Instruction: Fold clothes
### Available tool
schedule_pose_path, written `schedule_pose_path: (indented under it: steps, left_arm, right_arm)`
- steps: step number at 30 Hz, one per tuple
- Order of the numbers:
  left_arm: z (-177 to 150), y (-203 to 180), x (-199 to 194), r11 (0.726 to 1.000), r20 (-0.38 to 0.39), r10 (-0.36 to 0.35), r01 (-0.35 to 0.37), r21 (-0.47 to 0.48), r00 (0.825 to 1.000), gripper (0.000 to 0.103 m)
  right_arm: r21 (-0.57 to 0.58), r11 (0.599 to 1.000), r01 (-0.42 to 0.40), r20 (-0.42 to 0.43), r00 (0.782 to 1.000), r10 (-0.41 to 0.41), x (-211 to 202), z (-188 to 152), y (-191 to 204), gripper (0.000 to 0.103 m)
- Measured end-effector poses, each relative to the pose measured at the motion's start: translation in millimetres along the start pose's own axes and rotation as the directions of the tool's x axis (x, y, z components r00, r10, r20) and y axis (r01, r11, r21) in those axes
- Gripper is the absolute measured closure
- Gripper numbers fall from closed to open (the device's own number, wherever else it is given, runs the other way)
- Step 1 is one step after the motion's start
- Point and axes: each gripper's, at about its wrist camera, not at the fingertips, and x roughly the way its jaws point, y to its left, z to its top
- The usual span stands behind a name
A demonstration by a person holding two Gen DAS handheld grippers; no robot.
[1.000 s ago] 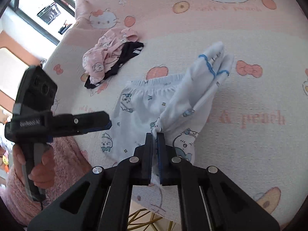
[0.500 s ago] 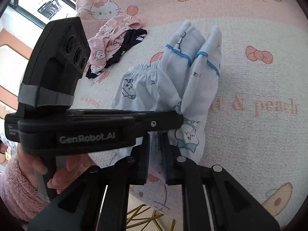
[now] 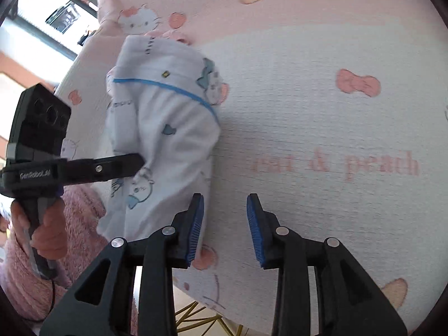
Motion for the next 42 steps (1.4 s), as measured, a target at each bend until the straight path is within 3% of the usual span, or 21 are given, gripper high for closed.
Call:
schedule_pose_path:
  steps: [6, 10, 12, 13, 16, 18, 21, 22, 23, 28, 30, 31, 32, 34, 38, 40, 42]
  left_arm:
    - [0, 37, -2, 0.997, -0.037, 0.024, -0.027, -0.076, 0.999, 0.095]
    - [4, 54, 24, 0.99, -0.114, 0.09, -0.101, -0.1, 0.989, 0.083]
    - [10, 47, 18, 0.989, -0.099, 0.103, -0.113, -0.095, 0.99, 0.082]
    - [13, 42, 13, 0.989, -0.085, 0.112, -0.12, -0.089, 0.99, 0.078]
    - [15, 22, -17, 0.975, -0.011, 0.224, -0.223, 0.006, 0.975, 0.05]
    - [14, 10, -38, 0.955, 0.059, 0.289, -0.292, 0.056, 0.956, 0.05]
    - [11, 0, -55, 0.963, 0.16, 0.239, -0.255, 0.087, 0.958, 0.05]
    - [11, 0, -53, 0.963, 0.159, 0.229, -0.247, 0.11, 0.96, 0.055]
    - [12, -2, -45, 0.957, 0.152, 0.241, -0.26, 0.127, 0.959, 0.066]
    - [27, 13, 12, 0.962, 0.013, 0.255, -0.255, 0.094, 0.967, 0.068]
    - [30, 16, 20, 0.951, 0.021, 0.288, -0.288, 0.107, 0.957, 0.07]
    - [34, 16, 23, 0.946, 0.025, 0.305, -0.306, 0.11, 0.952, 0.083]
    - [38, 17, 26, 0.94, 0.026, 0.322, -0.323, 0.108, 0.946, 0.084]
    - [46, 20, 25, 0.931, 0.026, 0.351, -0.352, 0.091, 0.936, 0.084]
    - [50, 22, -6, 0.949, 0.075, 0.306, -0.31, 0.059, 0.949, 0.084]
    - [50, 17, -27, 0.951, 0.128, 0.293, -0.302, 0.061, 0.948, 0.084]
    - [54, 11, -30, 0.969, 0.148, 0.218, -0.232, 0.086, 0.965, 0.084]
  right_arm:
    - [-0.058, 0.995, 0.078, 0.018, 0.997, -0.077, 4, 12, 25, 0.068]
    - [-0.069, 0.988, 0.136, 0.095, 0.987, -0.129, -5, 29, 31, 0.063]
    - [-0.064, 0.988, 0.143, 0.102, 0.985, -0.136, -3, 41, 33, 0.063]
    - [-0.074, 0.986, 0.147, 0.107, 0.985, -0.138, -1, 45, 37, 0.063]
    - [-0.119, 0.98, 0.16, 0.129, 0.981, -0.145, 3, 54, 50, 0.063]
    - [-0.148, 0.974, 0.169, 0.143, 0.979, -0.148, 5, 60, 59, 0.063]
    - [-0.17, 0.97, 0.173, 0.141, 0.979, -0.15, 11, 67, 66, 0.062]
    - [-0.176, 0.966, 0.188, 0.122, 0.978, -0.168, 16, 69, 65, 0.062]
    - [-0.182, 0.962, 0.206, 0.1, 0.977, -0.19, 24, 71, 63, 0.062]
    - [-0.163, 0.959, 0.23, 0.057, 0.973, -0.224, 41, 74, 51, 0.062]
    - [-0.146, 0.961, 0.236, 0.047, 0.972, -0.231, 44, 76, 46, 0.061]
    - [-0.138, 0.961, 0.239, 0.041, 0.971, -0.235, 46, 77, 44, 0.061]
    - [-0.132, 0.959, 0.249, 0.034, 0.968, -0.247, 50, 77, 41, 0.059]
    - [-0.113, 0.959, 0.26, 0.02, 0.966, -0.259, 57, 79, 34, 0.046]
    - [-0.037, 0.971, 0.235, 0.038, 0.972, -0.234, 47, 83, 21, 0.045]
    - [0.004, 0.975, 0.224, 0.075, 0.972, -0.224, 31, 83, 15, 0.053]
    - [0.025, 0.977, 0.21, 0.117, 0.97, -0.211, 17, 83, 12, 0.052]
